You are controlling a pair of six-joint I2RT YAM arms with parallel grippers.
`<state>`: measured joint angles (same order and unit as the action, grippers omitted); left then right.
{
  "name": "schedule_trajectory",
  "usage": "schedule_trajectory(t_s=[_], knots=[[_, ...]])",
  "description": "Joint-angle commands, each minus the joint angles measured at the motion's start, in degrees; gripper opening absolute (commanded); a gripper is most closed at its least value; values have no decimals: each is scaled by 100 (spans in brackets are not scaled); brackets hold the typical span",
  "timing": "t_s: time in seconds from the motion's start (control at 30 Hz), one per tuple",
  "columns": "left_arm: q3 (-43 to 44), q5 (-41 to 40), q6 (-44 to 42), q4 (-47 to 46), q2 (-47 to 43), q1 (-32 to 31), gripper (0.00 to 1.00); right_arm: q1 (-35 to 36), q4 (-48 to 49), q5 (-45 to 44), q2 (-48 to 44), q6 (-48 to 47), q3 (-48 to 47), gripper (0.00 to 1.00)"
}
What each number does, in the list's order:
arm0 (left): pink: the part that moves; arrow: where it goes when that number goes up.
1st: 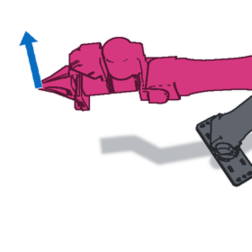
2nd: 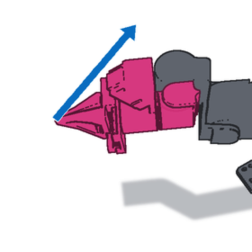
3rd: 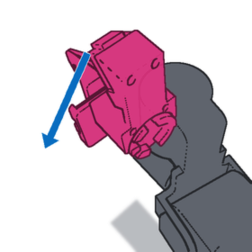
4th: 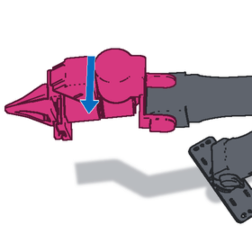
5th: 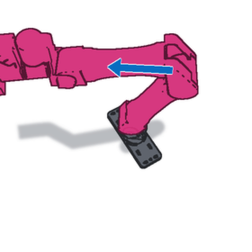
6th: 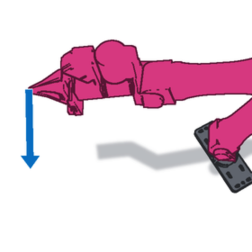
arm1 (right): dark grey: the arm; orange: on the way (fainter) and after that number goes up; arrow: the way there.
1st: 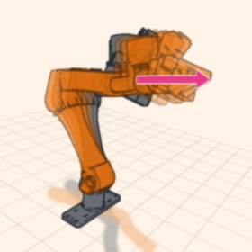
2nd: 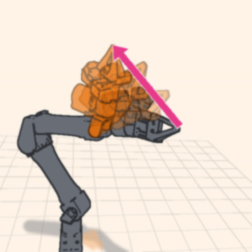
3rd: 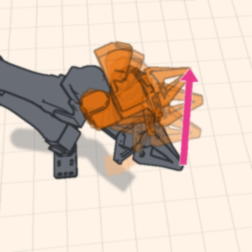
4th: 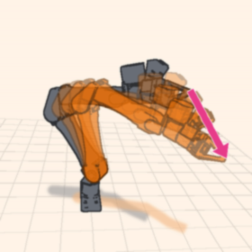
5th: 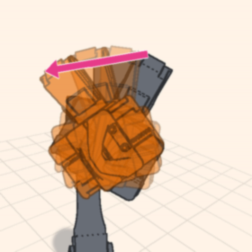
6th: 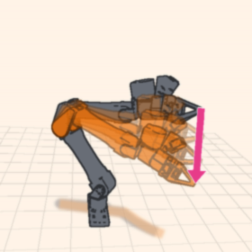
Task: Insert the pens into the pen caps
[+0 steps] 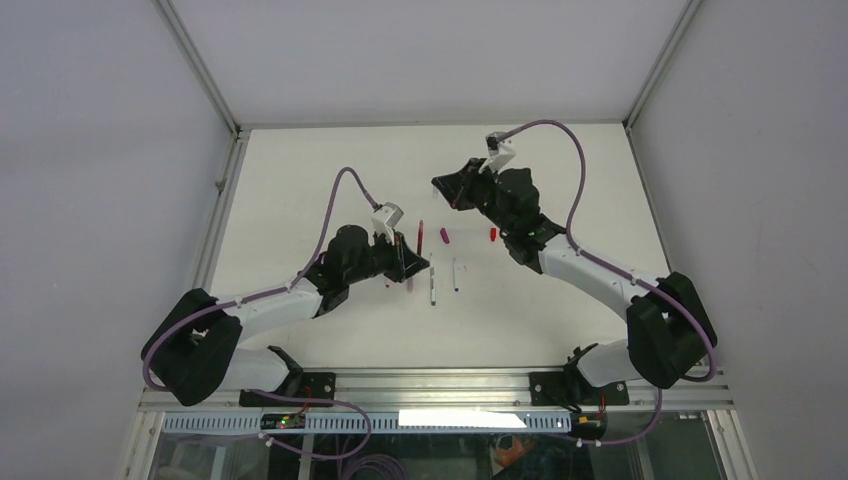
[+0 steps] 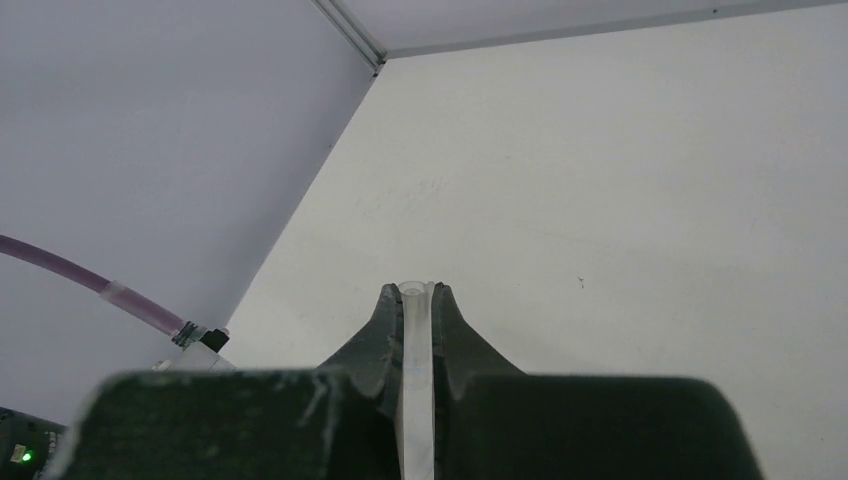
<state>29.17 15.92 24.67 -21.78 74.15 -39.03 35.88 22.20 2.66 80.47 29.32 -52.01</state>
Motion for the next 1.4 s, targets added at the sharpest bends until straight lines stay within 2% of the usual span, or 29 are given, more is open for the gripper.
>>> schedule_trajectory(t_s=[0.0,0.8,1.37], knots=[[266,347,203,-969,90,-33,0,57,558,39,-292,262,71,0],[542,387,65,-885,223,-30,0,392,198,-22,-677,92,226,0],[544,488,36,-815,175,-32,0,431,445,-40,-322,31,279,0]])
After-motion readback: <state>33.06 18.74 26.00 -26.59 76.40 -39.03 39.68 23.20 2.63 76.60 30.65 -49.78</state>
